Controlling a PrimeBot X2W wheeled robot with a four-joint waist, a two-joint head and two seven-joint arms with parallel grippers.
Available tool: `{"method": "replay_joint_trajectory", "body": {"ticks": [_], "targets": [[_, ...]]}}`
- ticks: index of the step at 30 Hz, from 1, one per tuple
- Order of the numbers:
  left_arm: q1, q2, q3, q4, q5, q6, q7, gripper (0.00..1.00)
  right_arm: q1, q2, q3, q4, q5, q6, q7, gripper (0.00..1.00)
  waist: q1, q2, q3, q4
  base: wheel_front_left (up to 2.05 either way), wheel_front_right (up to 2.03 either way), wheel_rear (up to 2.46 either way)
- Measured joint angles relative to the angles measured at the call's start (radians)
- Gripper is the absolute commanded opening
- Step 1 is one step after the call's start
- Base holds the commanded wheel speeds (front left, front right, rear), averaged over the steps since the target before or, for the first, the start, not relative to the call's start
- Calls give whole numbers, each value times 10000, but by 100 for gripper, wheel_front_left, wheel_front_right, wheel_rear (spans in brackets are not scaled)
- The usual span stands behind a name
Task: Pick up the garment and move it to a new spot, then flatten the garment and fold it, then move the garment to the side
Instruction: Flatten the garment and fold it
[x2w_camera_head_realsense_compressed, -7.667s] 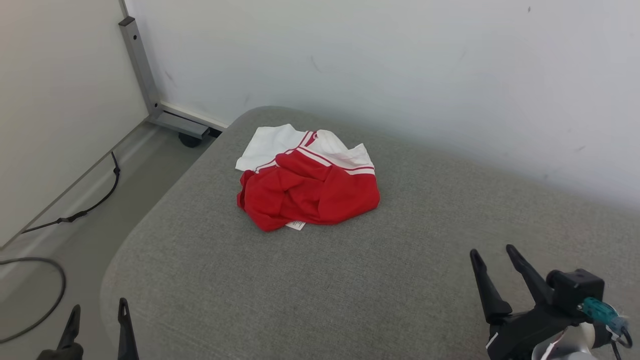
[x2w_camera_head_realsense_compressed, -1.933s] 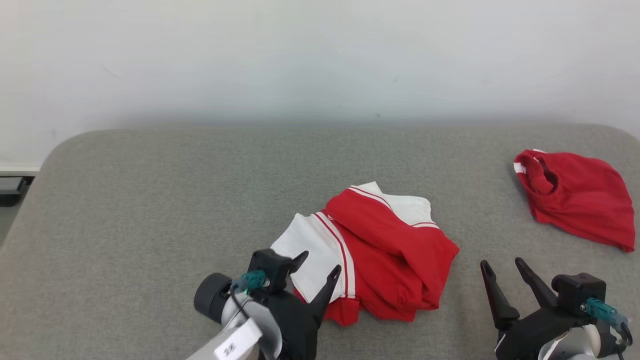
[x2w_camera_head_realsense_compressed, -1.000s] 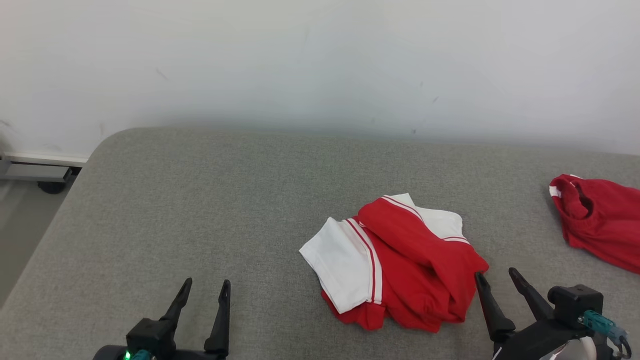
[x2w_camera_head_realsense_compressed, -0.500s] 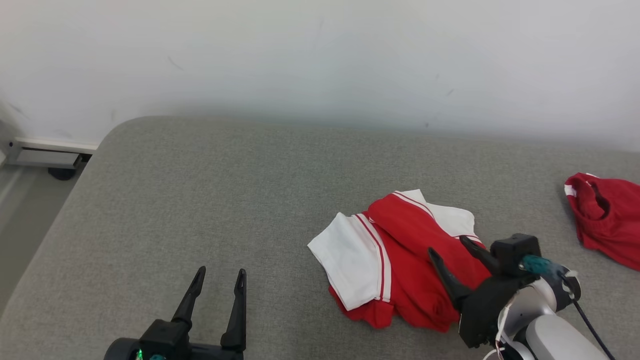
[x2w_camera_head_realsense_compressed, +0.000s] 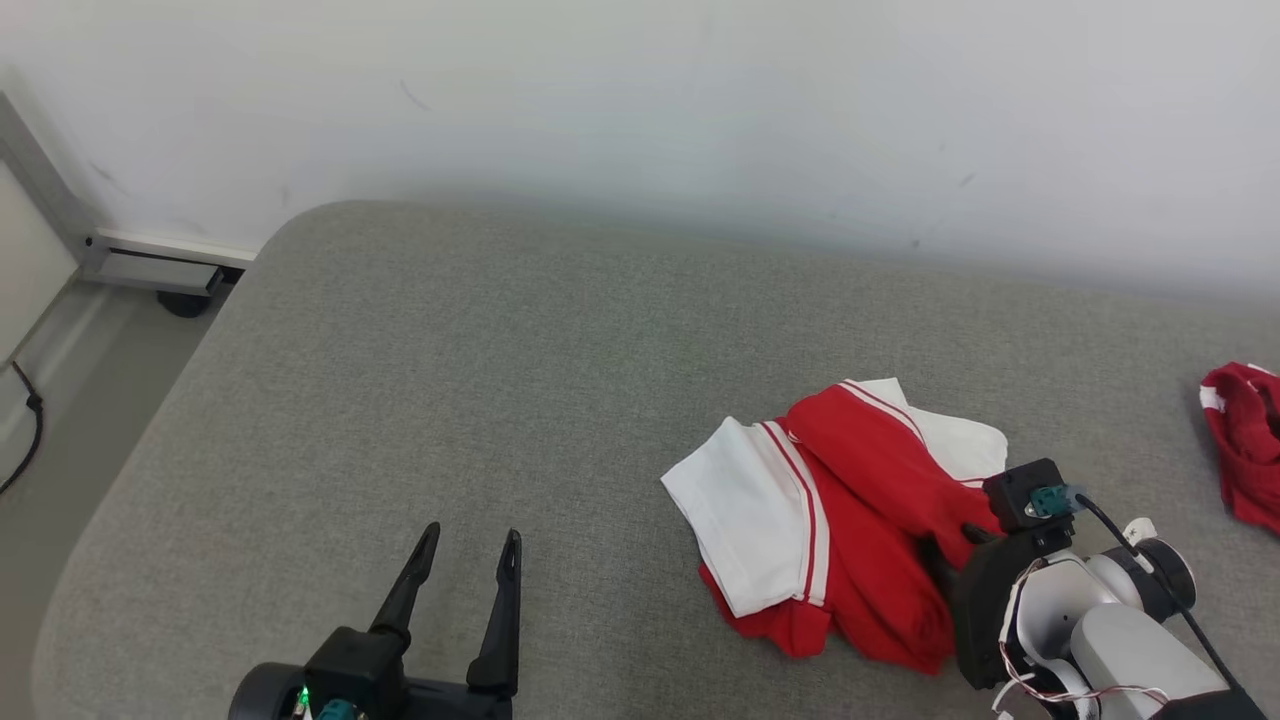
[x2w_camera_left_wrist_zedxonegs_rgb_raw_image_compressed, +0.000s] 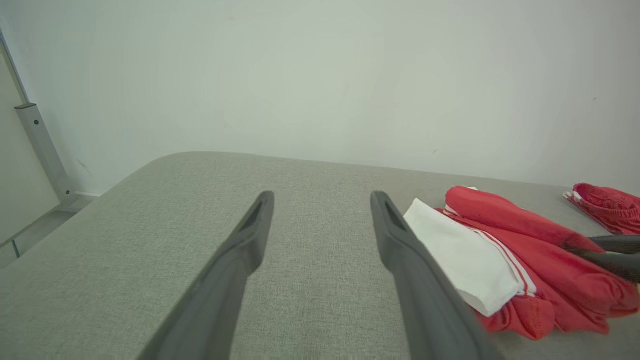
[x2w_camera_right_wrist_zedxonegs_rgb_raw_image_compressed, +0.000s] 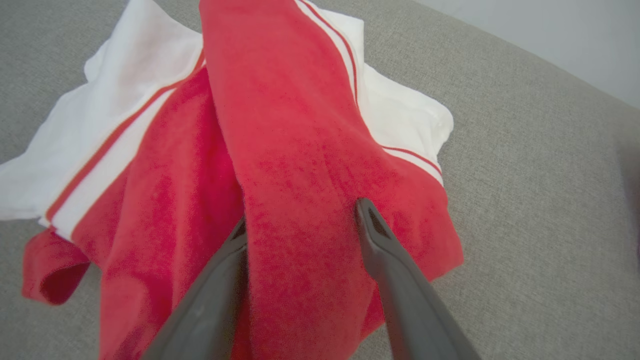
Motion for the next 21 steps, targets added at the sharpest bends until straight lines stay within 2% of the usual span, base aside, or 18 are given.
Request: {"method": "replay_joint_trajectory", "body": {"ticks": [2,8,11,13,16,17,21], "targets": [[1,-19,-27,-25,4,0,67,100,-90,56,2,207,19,69,67,0,0,0,36,112,0,0,0],[43,-38,253,-119,6,0,130,100,-553,382,6,508,113,222,-59,0,1,0,107,182,0,0,0],[56,-42,272,-157,6,0,174,100,-744,407,-558,376,380,230,-675,0,0,0,86,51,0,0,0],[62,-48,303,-176,6,0,222,100,-690,414,-1189,130,796,54,-1317,0,0,1,63,-52,0,0,0],[95,-67,422,-251,6,0,245,100,-413,341,-1847,-257,1135,-35,-2132,0,0,0,20,-235,0,0,0],[193,-73,426,-272,6,0,247,100,201,309,-2337,-453,1469,-203,-2663,0,0,0,-19,-378,0,0,0],[490,-79,451,-297,4,0,295,100,1782,284,-3104,-585,2006,-447,-3371,0,-1,0,-120,-701,0,0,0]]}}
